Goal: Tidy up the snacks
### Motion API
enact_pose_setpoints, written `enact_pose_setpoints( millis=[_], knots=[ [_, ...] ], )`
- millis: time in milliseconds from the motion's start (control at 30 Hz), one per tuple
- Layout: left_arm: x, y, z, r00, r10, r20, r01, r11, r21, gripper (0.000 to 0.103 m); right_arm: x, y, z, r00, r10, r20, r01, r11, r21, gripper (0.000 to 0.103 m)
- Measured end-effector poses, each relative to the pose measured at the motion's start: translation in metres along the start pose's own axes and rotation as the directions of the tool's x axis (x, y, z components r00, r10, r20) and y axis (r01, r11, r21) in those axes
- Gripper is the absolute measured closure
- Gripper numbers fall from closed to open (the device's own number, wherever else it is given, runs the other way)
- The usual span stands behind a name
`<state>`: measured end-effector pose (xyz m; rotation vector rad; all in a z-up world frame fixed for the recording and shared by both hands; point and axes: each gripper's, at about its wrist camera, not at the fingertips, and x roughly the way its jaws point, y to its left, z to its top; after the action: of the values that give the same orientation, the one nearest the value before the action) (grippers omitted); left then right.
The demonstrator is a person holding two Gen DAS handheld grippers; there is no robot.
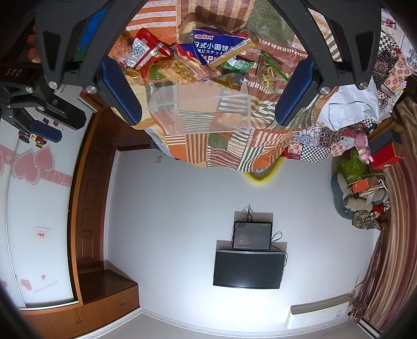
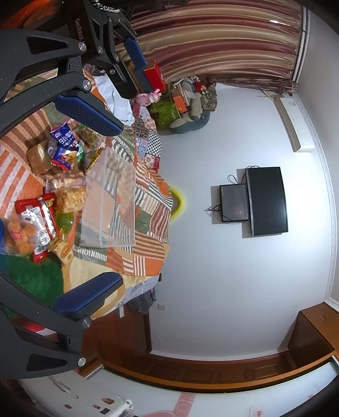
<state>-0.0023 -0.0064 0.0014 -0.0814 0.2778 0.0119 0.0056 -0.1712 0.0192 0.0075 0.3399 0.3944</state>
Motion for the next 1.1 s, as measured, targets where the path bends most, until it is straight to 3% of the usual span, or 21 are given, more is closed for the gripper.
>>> enact_pose_setpoints(
  millis=[1100],
  knots=[
    [-0.0038,0.0047,-0.0024,1.000,-0.006,-0.006,0.006,1.000,0.000,0.000,0.0004,0.0003,0.0002,1.000,0.008,-0.002,-0.008,1.000,0.014,0.000]
  ],
)
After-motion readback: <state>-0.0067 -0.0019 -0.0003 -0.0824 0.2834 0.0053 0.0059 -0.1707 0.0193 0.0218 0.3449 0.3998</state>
